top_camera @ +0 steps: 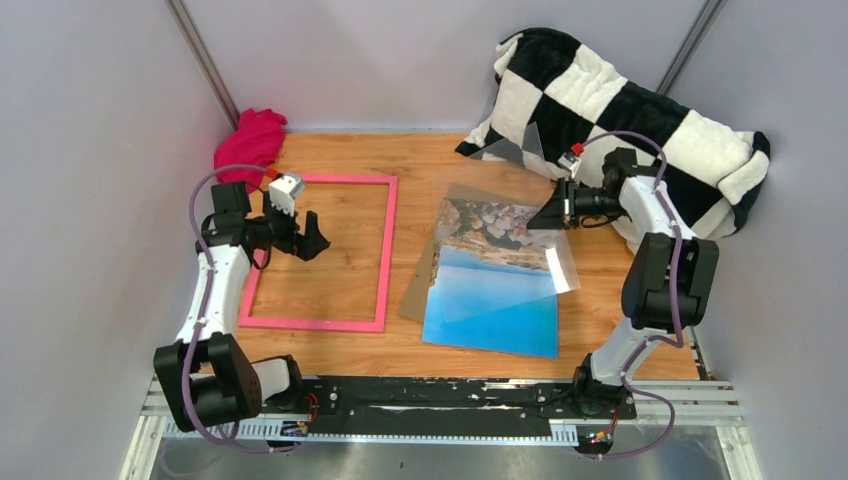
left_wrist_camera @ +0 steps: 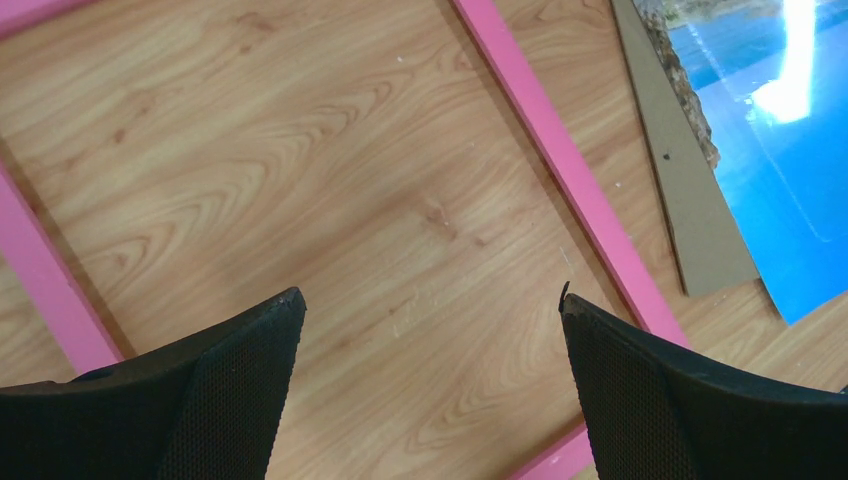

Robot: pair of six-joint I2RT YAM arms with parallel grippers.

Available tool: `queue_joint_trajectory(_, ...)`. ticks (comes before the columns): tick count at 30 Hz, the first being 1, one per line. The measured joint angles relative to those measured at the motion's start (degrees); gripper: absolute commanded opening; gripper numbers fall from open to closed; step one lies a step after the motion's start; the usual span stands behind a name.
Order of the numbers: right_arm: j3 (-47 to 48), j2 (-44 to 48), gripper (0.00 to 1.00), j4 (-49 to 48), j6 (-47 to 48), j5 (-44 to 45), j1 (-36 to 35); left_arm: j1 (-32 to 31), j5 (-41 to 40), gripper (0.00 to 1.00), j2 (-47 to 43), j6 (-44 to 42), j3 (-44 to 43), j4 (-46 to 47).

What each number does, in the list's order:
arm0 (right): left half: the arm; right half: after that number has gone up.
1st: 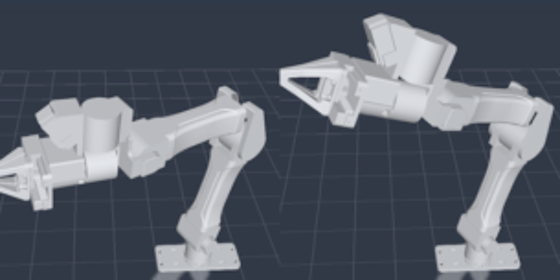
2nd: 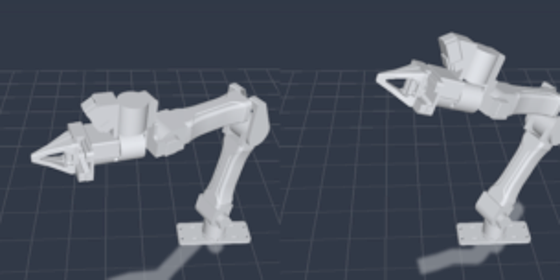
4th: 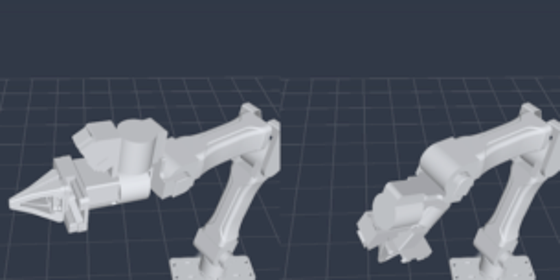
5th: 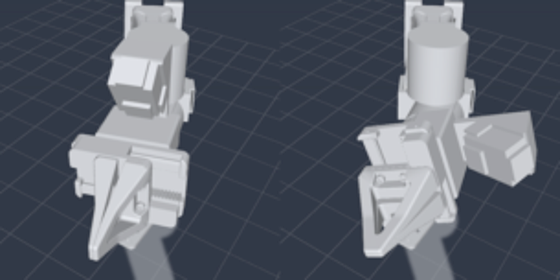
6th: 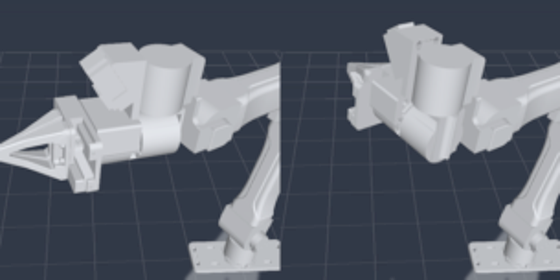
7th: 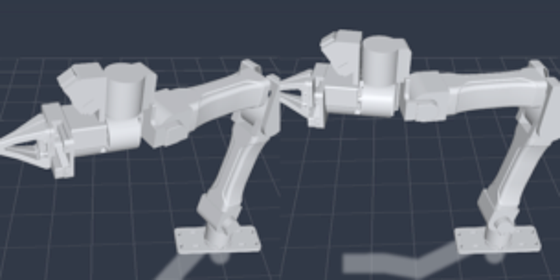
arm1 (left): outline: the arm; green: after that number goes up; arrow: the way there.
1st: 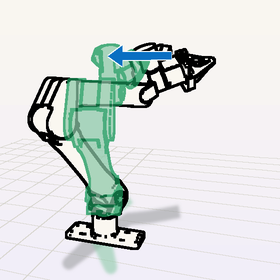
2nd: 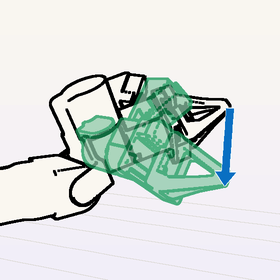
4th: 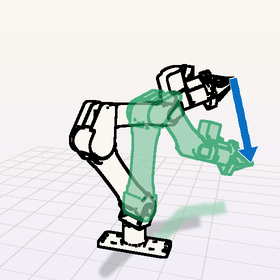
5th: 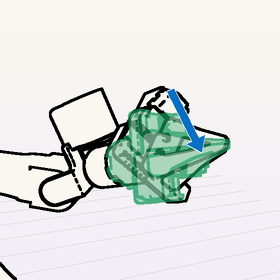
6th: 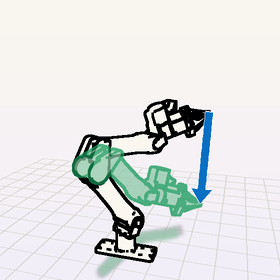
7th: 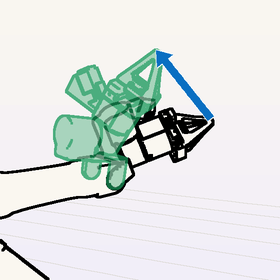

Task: Take the photo out of the frame
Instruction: Remove the photo frame item from the photo frame.

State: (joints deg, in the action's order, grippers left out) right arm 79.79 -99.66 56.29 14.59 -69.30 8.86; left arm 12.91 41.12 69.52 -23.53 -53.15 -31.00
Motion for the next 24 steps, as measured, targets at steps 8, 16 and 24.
queue_joint_trajectory(8,-6.82,-2.51,0.00,-11.23,-9.86,5.03,-6.29,0.13,-1.57,1.00,-4.63,-0.52,4.09,-0.57)
queue_joint_trajectory(16,-9.18,-3.30,0.00,-18.08,-17.27,10.27,-7.06,0.13,-3.87,1.00,-4.52,-0.48,5.09,0.07)
queue_joint_trajectory(24,-8.92,-3.34,0.00,-20.04,-19.52,15.41,-10.19,0.13,-4.76,1.00,-4.52,-0.44,5.97,1.14)
